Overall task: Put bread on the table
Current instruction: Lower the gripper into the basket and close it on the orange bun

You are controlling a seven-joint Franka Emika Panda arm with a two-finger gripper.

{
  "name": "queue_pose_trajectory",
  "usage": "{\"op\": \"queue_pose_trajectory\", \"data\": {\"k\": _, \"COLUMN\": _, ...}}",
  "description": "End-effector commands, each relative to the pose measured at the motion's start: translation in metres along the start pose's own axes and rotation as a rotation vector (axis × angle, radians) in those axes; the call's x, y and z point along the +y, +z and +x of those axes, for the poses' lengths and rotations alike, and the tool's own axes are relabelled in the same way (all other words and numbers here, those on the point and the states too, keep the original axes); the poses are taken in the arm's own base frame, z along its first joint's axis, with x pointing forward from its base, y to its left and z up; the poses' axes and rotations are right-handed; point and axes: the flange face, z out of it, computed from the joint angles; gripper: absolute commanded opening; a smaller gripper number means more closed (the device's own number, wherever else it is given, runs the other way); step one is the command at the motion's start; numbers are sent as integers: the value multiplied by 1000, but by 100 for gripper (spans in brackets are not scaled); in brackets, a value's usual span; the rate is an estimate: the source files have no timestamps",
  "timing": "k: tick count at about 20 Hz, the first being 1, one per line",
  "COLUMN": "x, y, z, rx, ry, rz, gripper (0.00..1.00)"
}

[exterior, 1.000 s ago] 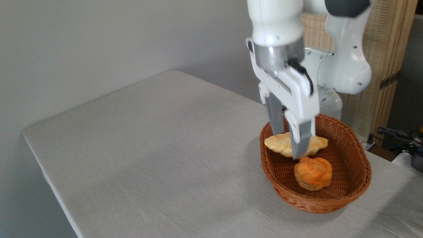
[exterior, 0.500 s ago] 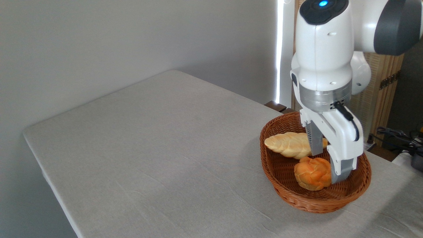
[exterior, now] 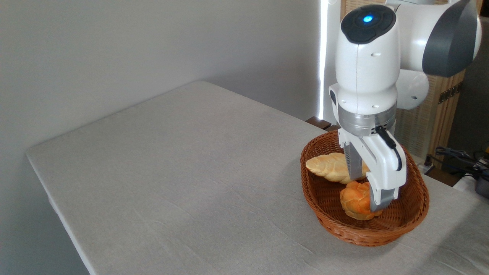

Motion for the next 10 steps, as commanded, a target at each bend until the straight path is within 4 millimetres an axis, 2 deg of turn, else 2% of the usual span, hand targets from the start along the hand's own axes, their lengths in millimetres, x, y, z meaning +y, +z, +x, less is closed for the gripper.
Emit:
{"op": "queue_pose_trajectory", "data": {"k": 1, "x": 0, "y": 10, "z": 4, "rx": 20, "ry": 0, "rz": 24, "gripper": 99}}
{"op": "queue_pose_trajectory", "data": {"k": 3, "x": -2, "y": 14, "z": 7, "rx": 19, "ry": 5, "rz": 31, "gripper": 94}}
{"op": "queue_pose_trajectory", "data": {"k": 4, "x": -2, "y": 16, "z": 8, "rx": 19, "ry": 11, "rz": 32, "gripper": 86}}
{"op": "queue_pose_trajectory", "data": {"k": 8, "x": -4, "y": 16, "z": 14, "rx": 15, "ry": 29, "rz": 34, "gripper": 36}}
{"op": "queue_pose_trajectory", "data": {"k": 10, "x": -4, "y": 16, "z": 14, "rx": 15, "ry": 30, "rz": 34, "gripper": 21}}
